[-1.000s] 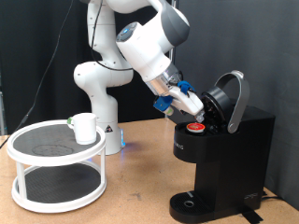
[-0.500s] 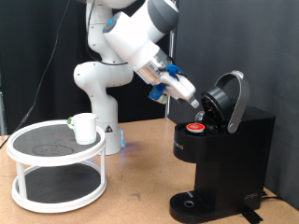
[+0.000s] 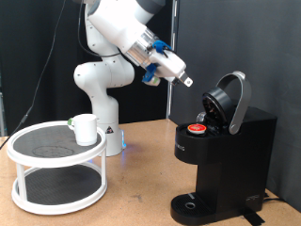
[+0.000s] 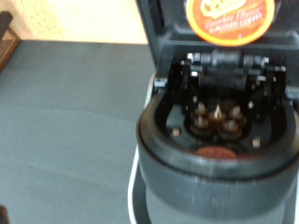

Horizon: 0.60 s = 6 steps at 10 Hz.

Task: Make a cup of coffee with the keurig machine

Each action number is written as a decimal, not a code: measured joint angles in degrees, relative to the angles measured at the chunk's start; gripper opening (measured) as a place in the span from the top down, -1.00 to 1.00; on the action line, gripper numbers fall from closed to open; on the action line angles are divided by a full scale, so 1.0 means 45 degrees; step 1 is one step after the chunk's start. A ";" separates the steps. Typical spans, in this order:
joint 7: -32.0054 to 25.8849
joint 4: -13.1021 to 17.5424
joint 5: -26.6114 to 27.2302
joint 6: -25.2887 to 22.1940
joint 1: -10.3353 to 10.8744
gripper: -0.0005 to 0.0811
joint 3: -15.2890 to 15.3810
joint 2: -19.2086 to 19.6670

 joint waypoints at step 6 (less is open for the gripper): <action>0.0116 0.0407 0.0441 -0.0631 0.0108 -0.81 -0.0067 -0.0072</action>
